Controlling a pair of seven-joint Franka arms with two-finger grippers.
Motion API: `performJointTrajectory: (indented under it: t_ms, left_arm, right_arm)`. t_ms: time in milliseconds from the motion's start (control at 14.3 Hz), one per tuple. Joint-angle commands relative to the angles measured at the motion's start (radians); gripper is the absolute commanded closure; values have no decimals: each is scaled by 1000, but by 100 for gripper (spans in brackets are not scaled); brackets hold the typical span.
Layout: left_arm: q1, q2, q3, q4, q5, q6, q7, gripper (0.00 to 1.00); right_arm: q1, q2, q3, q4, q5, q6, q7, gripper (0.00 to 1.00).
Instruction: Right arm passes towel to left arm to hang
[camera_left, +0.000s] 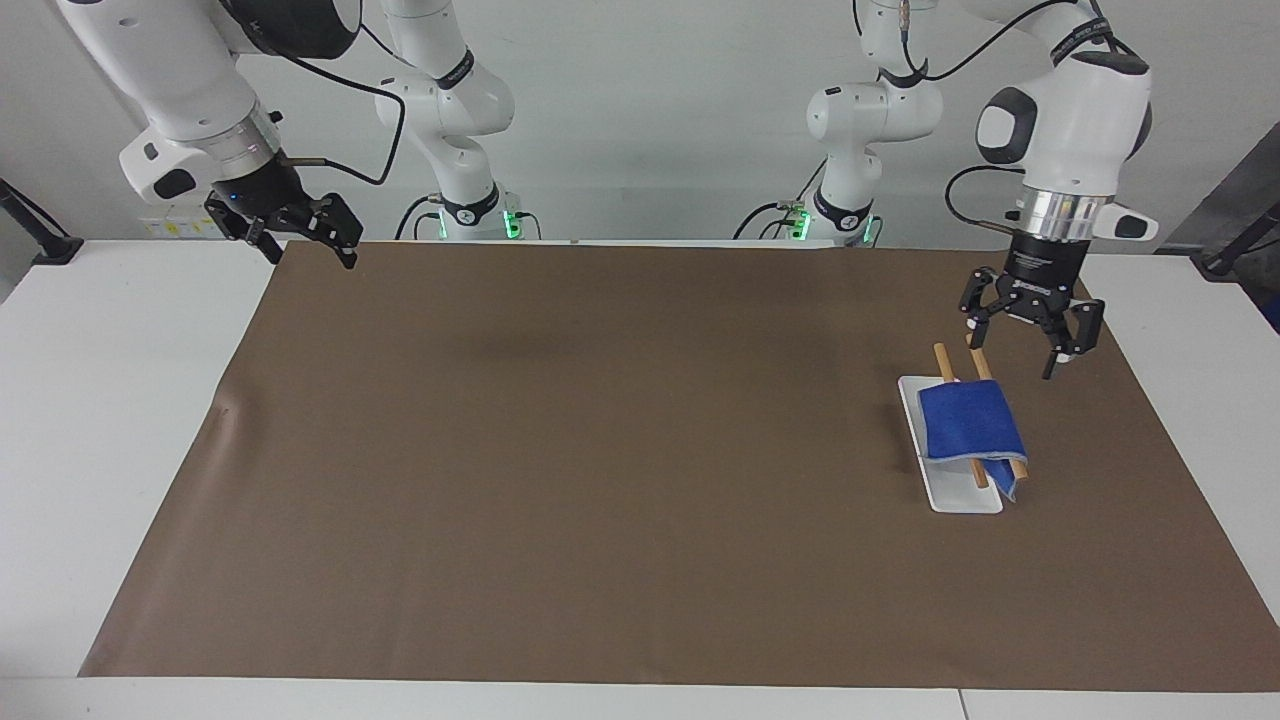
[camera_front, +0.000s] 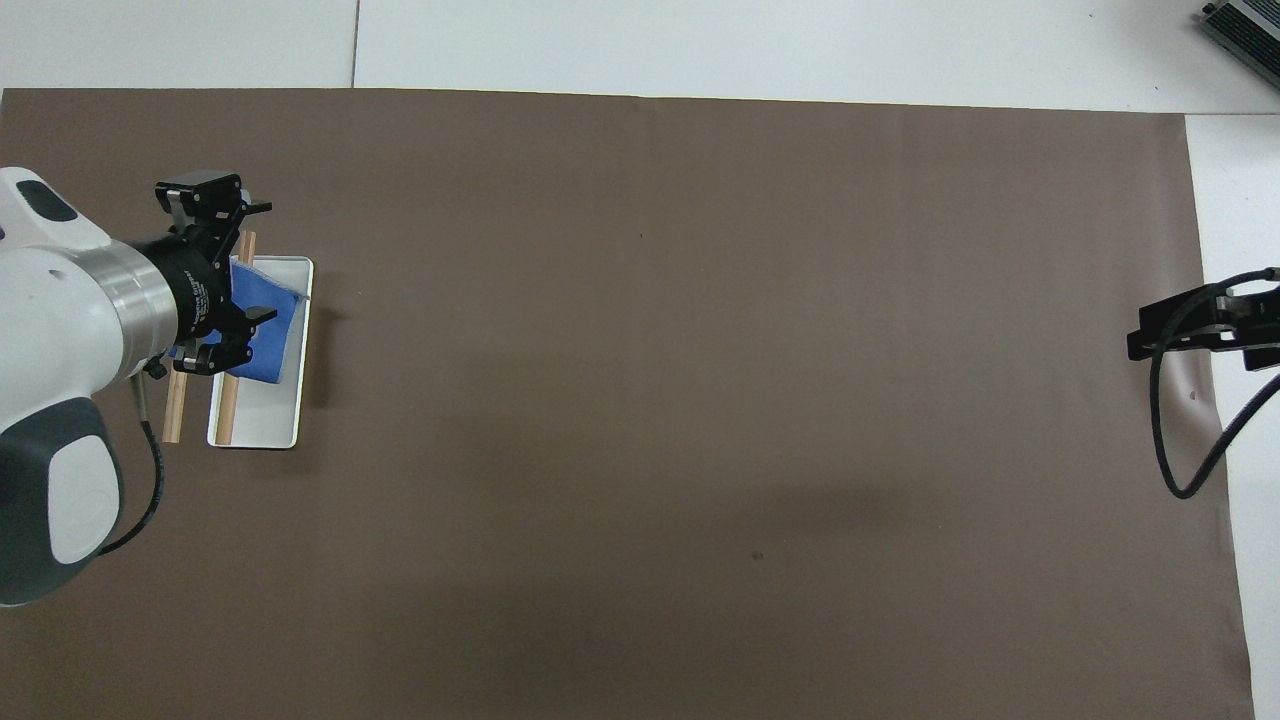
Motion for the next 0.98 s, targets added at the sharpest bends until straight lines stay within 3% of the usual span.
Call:
performJointTrajectory:
  t_ms: [0, 209, 419, 558, 907]
  left_arm:
    - [-30, 31, 20, 52, 19, -35, 389, 0]
    - [-27, 48, 22, 90, 21, -66, 678, 0]
    - [-15, 65, 23, 167, 77, -205, 991, 0]
    - [2, 85, 32, 208, 79, -226, 1161, 0]
    - [36, 91, 34, 326, 82, -448, 1400, 0]
  right_arm:
    - [-12, -26, 9, -28, 5, -11, 19, 0]
    - [-12, -28, 7, -36, -9, 7, 17, 0]
    - [2, -31, 13, -48, -69, 64, 20, 0]
    - [1, -30, 13, -47, -69, 66, 23, 0]
    - [-1, -30, 15, -45, -52, 61, 19, 0]
